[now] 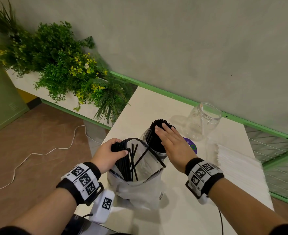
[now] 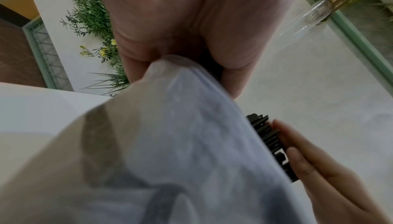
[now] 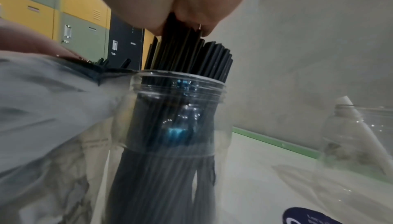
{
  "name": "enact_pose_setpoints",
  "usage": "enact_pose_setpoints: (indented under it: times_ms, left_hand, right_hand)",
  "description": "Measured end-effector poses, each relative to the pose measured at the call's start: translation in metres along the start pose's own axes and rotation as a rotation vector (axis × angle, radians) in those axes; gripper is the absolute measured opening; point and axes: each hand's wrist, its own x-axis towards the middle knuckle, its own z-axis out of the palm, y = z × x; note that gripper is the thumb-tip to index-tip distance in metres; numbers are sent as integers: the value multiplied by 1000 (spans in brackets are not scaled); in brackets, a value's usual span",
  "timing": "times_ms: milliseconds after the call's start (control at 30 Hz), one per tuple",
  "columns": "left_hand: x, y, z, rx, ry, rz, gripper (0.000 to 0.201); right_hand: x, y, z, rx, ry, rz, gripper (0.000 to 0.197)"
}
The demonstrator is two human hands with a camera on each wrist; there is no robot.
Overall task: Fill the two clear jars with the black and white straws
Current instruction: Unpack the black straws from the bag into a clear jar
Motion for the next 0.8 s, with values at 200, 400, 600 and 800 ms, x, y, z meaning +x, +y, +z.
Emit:
enact_pose_setpoints:
  times_ms: [200,400,600,800]
  left_hand:
    - [-1,0,-4,7,11,-11,17]
    - [0,1,-3,14,15,-6,17]
    - [2,0,-4,24,20,-30,19]
    - [2,-1,-7,19,42,-26,19]
  right_hand:
    - [-4,11,-14,-76,-107,19,71]
    - [14,20,-14,-55,-231,85,85]
    - [55,27,-15,-59,-280,59,104]
    - [80,29,-18,-40,-350,4,87]
